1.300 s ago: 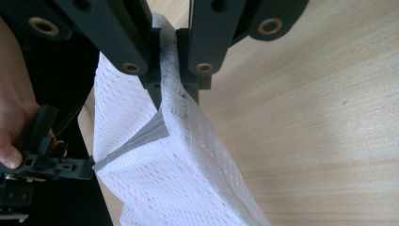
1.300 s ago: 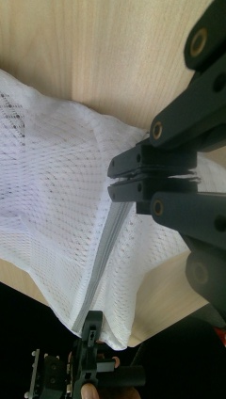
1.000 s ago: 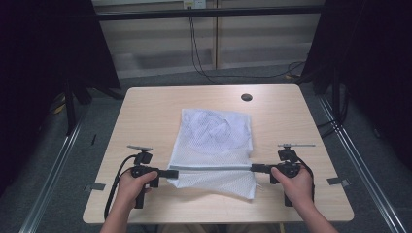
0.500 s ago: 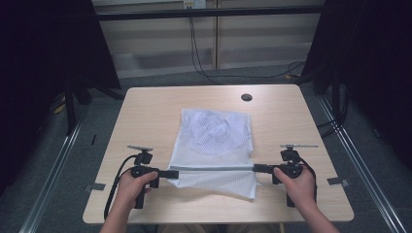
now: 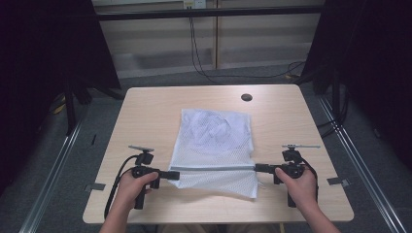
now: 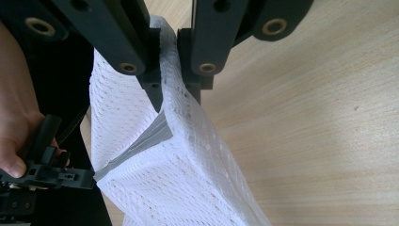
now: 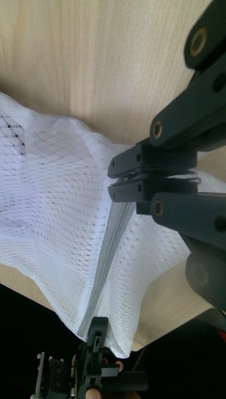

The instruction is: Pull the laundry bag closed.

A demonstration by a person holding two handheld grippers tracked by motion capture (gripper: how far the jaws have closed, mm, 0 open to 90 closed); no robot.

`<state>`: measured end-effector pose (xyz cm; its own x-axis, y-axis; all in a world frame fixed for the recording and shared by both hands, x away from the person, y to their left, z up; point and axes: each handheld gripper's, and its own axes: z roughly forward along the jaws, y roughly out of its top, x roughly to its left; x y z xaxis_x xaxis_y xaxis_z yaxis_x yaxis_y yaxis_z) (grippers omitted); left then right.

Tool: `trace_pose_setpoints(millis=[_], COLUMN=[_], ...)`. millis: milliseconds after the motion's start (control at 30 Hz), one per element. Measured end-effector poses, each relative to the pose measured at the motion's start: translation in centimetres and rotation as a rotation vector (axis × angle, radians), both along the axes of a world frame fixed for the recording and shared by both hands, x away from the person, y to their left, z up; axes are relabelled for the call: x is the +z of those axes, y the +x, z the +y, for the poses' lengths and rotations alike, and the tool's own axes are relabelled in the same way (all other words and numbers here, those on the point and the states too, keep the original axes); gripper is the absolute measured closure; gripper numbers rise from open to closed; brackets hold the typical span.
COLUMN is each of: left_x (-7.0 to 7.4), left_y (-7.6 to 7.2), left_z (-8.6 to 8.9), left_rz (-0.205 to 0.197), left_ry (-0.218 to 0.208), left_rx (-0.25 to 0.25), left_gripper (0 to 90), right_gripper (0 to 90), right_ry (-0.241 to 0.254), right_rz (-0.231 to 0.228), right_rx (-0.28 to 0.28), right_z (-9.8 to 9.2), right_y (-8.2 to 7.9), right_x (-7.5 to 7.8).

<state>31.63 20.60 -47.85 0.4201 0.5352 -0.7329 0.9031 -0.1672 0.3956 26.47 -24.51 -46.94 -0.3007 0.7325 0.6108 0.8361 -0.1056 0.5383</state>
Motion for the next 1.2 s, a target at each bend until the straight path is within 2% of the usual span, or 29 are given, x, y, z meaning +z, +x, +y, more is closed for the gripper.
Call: trace_pose_setpoints(millis=[133,167,233,267,300,333,433,500,567,600,633,667,767,867,933,1000,1067,1200], left_x=[0.1,0.2,0.2,0.2,0.3,0.3,0.4,0.5,0.6,0.7,0.8,0.9,1.2,1.4,1.4,1.4,1.2,0.7], left_y=[0.0,0.0,0.0,0.0,-0.1,0.0,0.1,0.2,0.2,0.2,0.4,0.3,0.4,0.4,0.5,0.5,0.5,0.6], left_z=[0.1,0.1,0.1,0.2,0.0,0.1,0.1,0.0,0.1,0.1,0.3,0.2,0.5,0.9,1.1,1.3,1.4,1.7], left_rz=[-0.007,-0.007,-0.022,-0.030,-0.026,-0.035,-0.062,-0.066,-0.091,-0.104,-0.133,-0.142,-0.213,-0.260,-0.274,-0.283,-0.308,-0.316], left_ry=[0.001,-0.003,0.002,0.013,0.003,0.012,0.027,0.045,0.061,0.063,0.072,0.064,0.096,0.117,0.128,0.153,0.180,0.227], left_rx=[-0.004,0.014,0.016,-0.001,0.025,0.013,0.001,0.019,0.029,0.039,0.029,0.042,0.055,0.083,0.101,0.104,0.096,0.089], left_gripper=[75.9,72.9,63.1,58.2,54.2,48.8,39.7,27.0,20.5,18.7,17.0,15.1,10.5,9.1,8.2,7.8,7.4,6.1], right_gripper=[86.8,86.7,85.1,83.0,82.3,81.5,75.1,71.8,66.8,65.0,62.3,59.2,51.2,41.8,36.7,33.5,28.9,24.4], right_ry=[-0.031,-0.034,-0.031,-0.032,-0.030,-0.032,-0.040,-0.045,-0.053,-0.056,-0.064,-0.069,-0.090,-0.126,-0.146,-0.148,-0.161,-0.198], right_rz=[-0.014,-0.018,-0.025,-0.032,-0.040,-0.043,-0.068,-0.075,-0.098,-0.106,-0.117,-0.126,-0.174,-0.221,-0.252,-0.261,-0.275,-0.282], right_rx=[0.010,0.007,0.000,-0.007,-0.012,-0.013,-0.025,-0.026,-0.031,-0.031,-0.033,-0.036,-0.045,-0.037,-0.042,-0.043,-0.042,-0.023], right_z=[0.1,0.0,-0.1,-0.2,-0.3,-0.3,-0.5,-0.5,-0.5,-0.5,-0.5,-0.5,-0.5,-0.7,-0.8,-0.9,-1.0,-1.2], right_y=[-0.1,-0.1,-0.1,-0.1,-0.1,-0.1,-0.2,-0.2,-0.3,-0.3,-0.3,-0.3,-0.3,-0.4,-0.3,-0.3,-0.2,-0.1], right_x=[0.1,0.1,0.1,0.2,0.2,0.2,0.3,0.3,0.3,0.3,0.3,0.3,0.2,0.1,0.0,0.0,-0.1,-0.4])
